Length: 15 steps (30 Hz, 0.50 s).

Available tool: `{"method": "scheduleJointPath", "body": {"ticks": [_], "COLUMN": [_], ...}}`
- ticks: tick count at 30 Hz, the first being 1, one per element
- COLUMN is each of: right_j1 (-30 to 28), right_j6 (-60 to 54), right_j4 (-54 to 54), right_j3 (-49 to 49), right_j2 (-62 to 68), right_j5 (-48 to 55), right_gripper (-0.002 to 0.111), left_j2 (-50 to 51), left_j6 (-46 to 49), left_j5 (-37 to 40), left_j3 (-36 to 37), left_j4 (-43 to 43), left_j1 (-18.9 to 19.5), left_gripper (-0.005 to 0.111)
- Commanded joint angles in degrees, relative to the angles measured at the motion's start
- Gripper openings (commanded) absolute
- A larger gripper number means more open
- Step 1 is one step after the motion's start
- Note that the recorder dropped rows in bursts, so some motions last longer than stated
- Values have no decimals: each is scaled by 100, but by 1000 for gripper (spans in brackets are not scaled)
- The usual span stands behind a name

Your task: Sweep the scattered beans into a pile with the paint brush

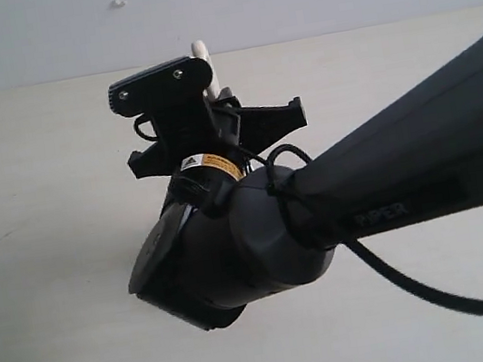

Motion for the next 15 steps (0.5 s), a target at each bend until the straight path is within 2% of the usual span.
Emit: {"method": "scheduleJointPath", "body": {"ticks": [1,6,11,15], "right_j1": [465,471,314,-196], "right_j6": [-1815,-2169,-2486,-2840], "right_j4": [-438,-377,-50,21], "right_j3": [293,972,1769,2278], "right_j2": [-423,-989,-1750,-2270], "right_j5": [-115,-83,571,1482], "right_gripper": [0,0,0,0], "left_j2": [-37,-37,-37,-37], "left_j6": [-38,-38,-38,-38], "left_j5": [20,20,20,20], "left_j3": [-5,-5,-5,-5], "left_j4": [-19,-19,-19,-19], "left_j1": [-36,-36,-36,-36], "left_gripper": [0,0,0,0]}}
